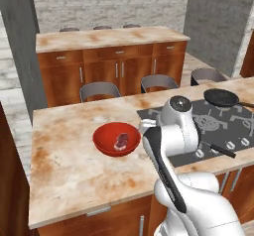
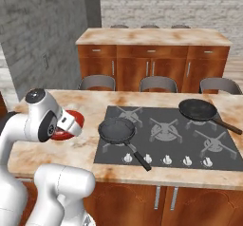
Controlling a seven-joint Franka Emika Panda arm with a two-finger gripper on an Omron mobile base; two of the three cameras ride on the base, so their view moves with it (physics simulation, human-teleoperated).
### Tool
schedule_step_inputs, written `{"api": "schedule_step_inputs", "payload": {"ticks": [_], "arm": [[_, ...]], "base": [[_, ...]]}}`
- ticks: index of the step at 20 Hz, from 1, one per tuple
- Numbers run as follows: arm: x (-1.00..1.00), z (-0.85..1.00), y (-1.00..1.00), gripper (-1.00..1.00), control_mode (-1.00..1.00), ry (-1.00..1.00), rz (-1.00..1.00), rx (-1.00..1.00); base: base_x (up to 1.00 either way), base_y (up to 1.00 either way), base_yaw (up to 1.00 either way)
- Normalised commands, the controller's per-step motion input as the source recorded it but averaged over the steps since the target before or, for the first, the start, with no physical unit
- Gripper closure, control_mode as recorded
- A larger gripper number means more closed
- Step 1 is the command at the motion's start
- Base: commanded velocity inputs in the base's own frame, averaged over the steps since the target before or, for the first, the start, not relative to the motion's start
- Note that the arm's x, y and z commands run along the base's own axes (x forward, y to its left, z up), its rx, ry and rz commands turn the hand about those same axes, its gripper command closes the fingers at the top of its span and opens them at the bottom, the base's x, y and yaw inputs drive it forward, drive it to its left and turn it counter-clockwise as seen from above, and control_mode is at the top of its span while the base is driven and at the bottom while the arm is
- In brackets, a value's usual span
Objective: Place one of the steaks on the plate and the other in the bowl. Then place the bowl in the fridge.
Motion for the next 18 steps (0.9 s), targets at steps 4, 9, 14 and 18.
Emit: {"api": "schedule_step_inputs", "payload": {"ticks": [4, 9, 14, 18], "arm": [[0.36, -0.25, 0.01, -1.00, -1.00, 0.21, -0.39, 0.13], [0.19, -0.02, 0.08, -1.00, -1.00, 0.17, -0.04, 0.34], [0.20, -0.11, 0.01, -1.00, -1.00, 0.00, 0.00, 0.01], [0.52, -0.42, 0.09, -1.00, -1.00, 0.00, 0.00, 0.01]], "base": [[0.00, 0.00, 0.00], [0.00, 0.00, 0.00], [0.00, 0.00, 0.00], [0.00, 0.00, 0.00]]}}
